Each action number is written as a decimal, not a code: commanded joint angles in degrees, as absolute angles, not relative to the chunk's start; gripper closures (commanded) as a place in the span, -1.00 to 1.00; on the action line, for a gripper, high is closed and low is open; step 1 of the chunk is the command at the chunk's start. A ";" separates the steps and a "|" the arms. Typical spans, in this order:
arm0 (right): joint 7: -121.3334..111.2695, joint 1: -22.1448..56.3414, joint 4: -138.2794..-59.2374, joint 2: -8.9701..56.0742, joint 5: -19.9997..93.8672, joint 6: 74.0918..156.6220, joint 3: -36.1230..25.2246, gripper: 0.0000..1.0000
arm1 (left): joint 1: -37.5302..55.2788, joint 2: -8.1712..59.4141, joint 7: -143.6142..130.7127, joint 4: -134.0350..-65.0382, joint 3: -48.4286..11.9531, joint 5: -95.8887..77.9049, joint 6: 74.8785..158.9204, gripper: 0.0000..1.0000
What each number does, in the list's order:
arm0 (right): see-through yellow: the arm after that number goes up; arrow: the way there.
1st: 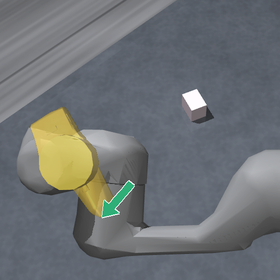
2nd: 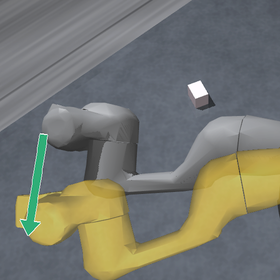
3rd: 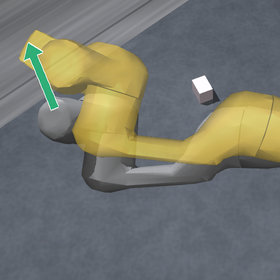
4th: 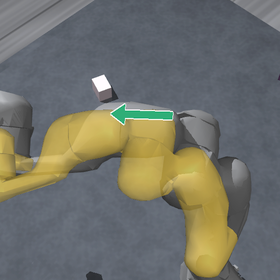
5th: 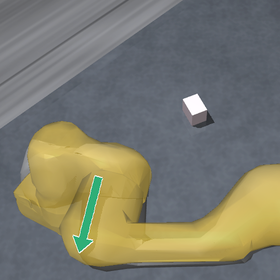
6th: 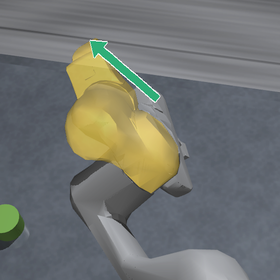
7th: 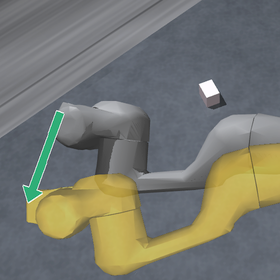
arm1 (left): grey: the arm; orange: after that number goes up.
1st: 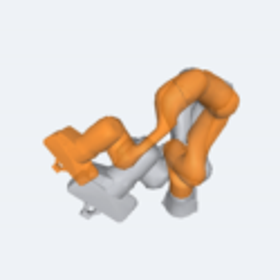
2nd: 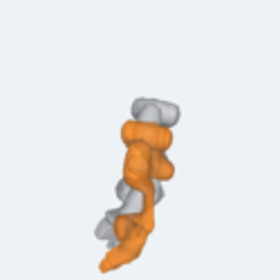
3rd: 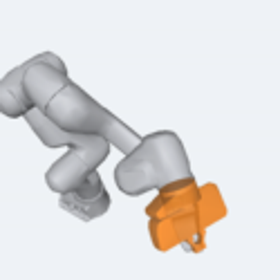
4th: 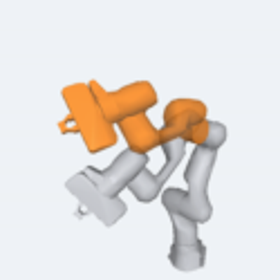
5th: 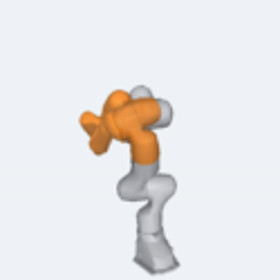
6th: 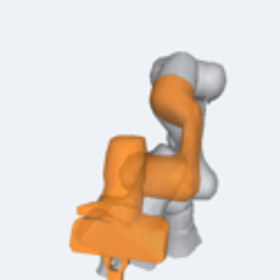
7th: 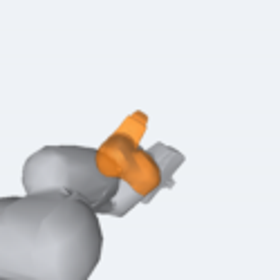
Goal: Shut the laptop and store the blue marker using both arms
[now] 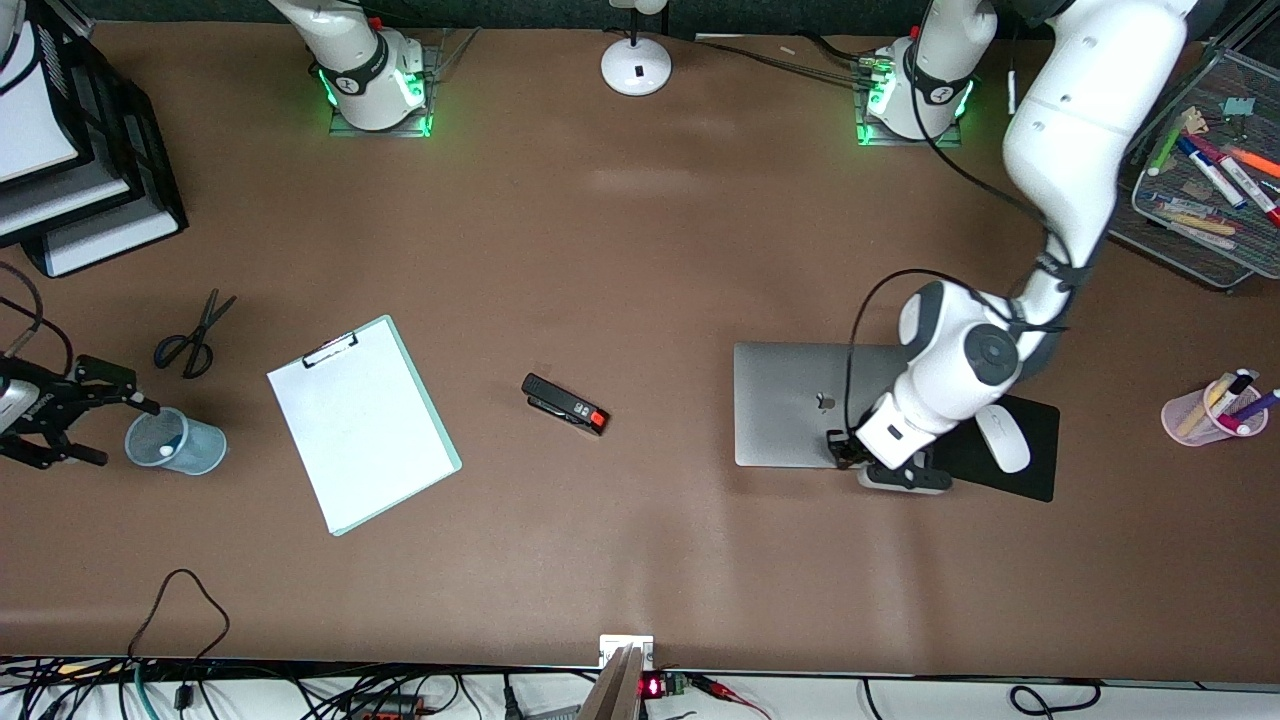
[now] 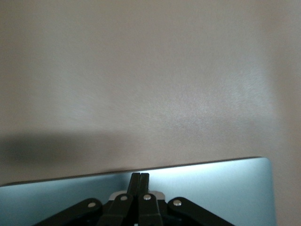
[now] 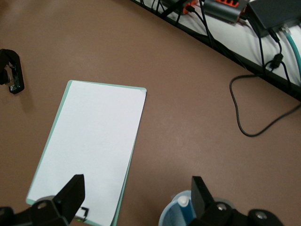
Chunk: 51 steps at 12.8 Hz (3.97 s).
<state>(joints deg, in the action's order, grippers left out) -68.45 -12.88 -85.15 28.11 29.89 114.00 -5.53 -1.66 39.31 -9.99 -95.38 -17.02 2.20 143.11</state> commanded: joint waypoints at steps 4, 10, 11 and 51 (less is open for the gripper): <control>-40.22 -6.87 -84.12 20.14 13.21 103.21 -5.36 -1.00 | -1.67 28.24 -9.84 -85.43 -16.61 3.69 113.85 0.96; -16.74 -5.01 -77.87 15.31 3.88 85.71 -5.19 -1.00 | -4.57 17.50 -1.33 -84.99 -16.18 3.69 101.02 -1.00; -13.74 -4.75 -78.05 14.07 2.82 84.65 -5.19 -1.00 | -6.14 16.62 2.25 -83.08 -16.69 3.69 96.29 -1.00; -5.62 -0.79 -90.26 2.90 -0.09 93.69 -3.78 -1.00 | 0.26 2.29 0.79 -91.85 -4.13 2.37 93.52 -1.00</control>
